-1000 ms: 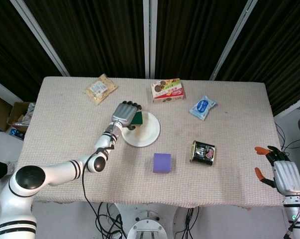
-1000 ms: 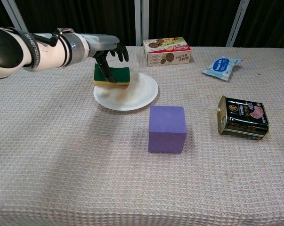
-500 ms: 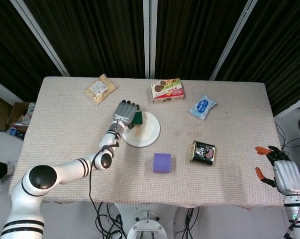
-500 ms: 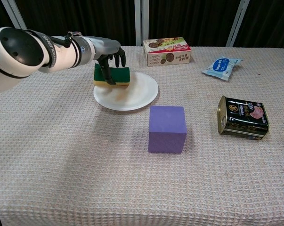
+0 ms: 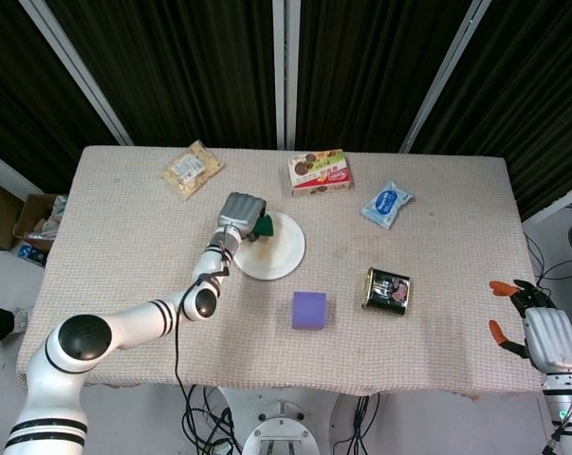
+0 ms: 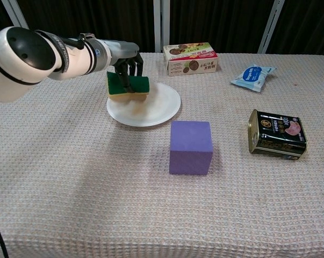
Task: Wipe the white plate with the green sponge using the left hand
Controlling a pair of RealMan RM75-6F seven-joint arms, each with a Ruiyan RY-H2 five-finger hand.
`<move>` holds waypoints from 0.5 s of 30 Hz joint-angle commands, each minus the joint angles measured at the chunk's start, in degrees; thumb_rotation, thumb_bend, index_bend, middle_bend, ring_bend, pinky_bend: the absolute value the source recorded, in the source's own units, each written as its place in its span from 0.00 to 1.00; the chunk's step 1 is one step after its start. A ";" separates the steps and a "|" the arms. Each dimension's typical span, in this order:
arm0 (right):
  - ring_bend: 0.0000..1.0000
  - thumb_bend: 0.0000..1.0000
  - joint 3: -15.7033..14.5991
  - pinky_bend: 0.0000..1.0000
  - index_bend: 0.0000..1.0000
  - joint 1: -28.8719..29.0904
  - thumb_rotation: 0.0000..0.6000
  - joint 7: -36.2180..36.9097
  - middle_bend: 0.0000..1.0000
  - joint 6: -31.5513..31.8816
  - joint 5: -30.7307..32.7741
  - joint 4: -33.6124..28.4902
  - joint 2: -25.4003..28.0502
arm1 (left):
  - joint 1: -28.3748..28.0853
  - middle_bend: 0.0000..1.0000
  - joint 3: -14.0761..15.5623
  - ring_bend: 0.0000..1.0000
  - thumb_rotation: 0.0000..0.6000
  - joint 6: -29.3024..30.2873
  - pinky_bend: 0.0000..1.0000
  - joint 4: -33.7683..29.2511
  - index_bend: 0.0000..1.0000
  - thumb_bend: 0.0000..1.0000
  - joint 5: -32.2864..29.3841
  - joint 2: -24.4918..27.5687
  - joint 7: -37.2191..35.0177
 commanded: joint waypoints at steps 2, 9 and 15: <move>0.16 0.26 0.03 0.24 0.25 0.06 1.00 0.10 0.30 -0.09 -0.05 0.05 -0.03 | 1.06 0.57 -0.72 0.44 1.00 0.24 0.38 -0.93 0.54 0.31 2.92 0.68 -2.77; 0.16 0.26 0.07 0.24 0.25 0.22 1.00 0.37 0.30 -0.31 -0.21 0.31 -0.09 | 6.32 0.58 -3.41 0.45 1.00 2.19 0.40 -8.32 0.55 0.35 14.72 4.09 -15.89; 0.16 0.26 0.16 0.24 0.25 0.71 1.00 -0.10 0.30 -0.76 -0.53 -0.05 -0.22 | 8.50 0.58 -4.14 0.45 1.00 2.26 0.39 -9.25 0.55 0.35 23.75 2.35 -25.56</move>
